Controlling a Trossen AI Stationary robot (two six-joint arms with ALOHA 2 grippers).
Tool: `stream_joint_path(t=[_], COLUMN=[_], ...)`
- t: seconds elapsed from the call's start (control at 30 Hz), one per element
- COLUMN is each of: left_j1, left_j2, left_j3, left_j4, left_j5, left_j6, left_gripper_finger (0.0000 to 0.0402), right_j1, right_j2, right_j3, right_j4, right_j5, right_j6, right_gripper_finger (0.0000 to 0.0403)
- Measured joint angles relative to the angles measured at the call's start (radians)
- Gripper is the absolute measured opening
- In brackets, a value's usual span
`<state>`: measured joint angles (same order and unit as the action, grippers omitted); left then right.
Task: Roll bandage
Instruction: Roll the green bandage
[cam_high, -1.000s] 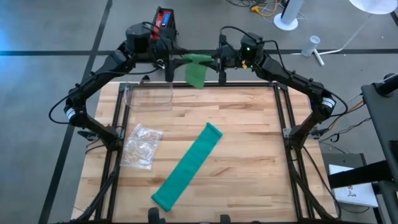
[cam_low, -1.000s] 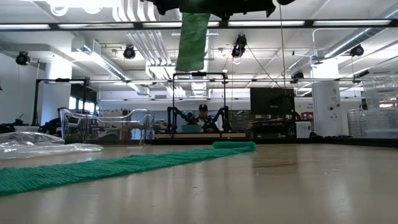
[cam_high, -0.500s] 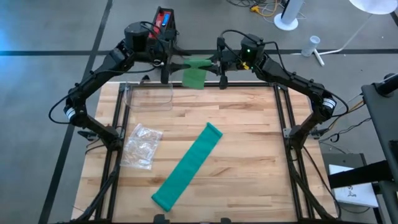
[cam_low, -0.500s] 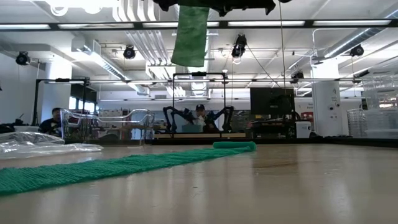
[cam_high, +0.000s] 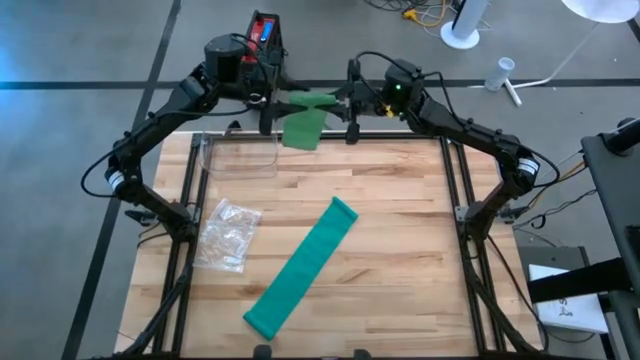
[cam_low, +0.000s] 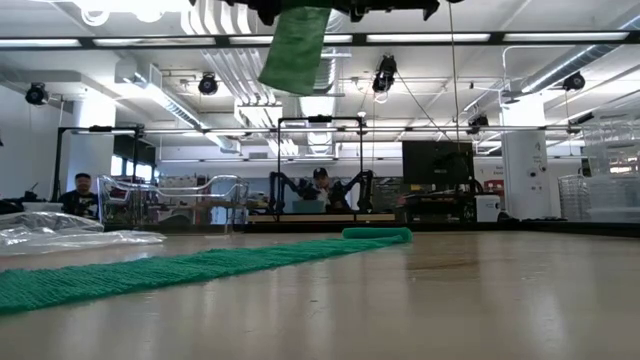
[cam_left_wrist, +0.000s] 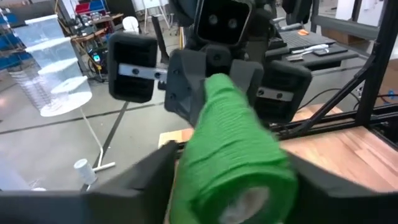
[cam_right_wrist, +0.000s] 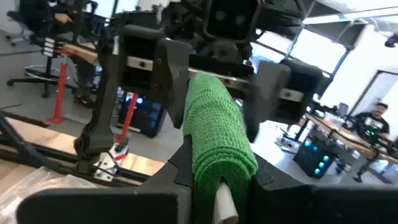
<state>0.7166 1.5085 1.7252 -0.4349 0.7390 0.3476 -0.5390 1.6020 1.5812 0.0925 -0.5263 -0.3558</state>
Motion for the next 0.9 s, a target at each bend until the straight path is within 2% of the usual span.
stream_joint_path(t=[0.13, 0.17, 0.4, 0.57, 0.7, 0.9], left_j1=[0.0, 0.002, 0.01, 0.029, 0.035, 0.035], left_j2=[0.0, 0.0, -0.01, -0.033, -0.038, -0.047], left_j3=[0.0, -0.001, -0.003, 0.0, 0.0, -0.001], left_j4=[0.008, 0.008, -0.014, -0.052, -0.163, -0.258], left_j5=[0.002, 0.0, -0.02, 0.017, 0.023, 0.029], left_j6=[-0.002, -0.003, -0.013, 0.02, 0.164, 0.35], left_gripper_finger=[0.0057, 0.0037, 0.0042, 0.0041, 0.004, 0.004], right_j1=[-0.001, -0.001, -0.002, -0.002, -0.002, -0.005], right_j2=[0.0, 0.0, -0.008, -0.012, -0.035, -0.057], right_j3=[-0.003, -0.003, -0.043, -0.066, -0.066, -0.065], right_j4=[0.002, -0.001, -0.007, -0.054, -0.072, -0.052], right_j5=[0.004, 0.005, 0.006, -0.004, -0.004, -0.065], right_j6=[0.026, 0.031, 0.057, 0.043, 0.034, 0.181], right_gripper_finger=[0.0054, 0.0059, 0.0131, 0.019, 0.0224, 0.0262])
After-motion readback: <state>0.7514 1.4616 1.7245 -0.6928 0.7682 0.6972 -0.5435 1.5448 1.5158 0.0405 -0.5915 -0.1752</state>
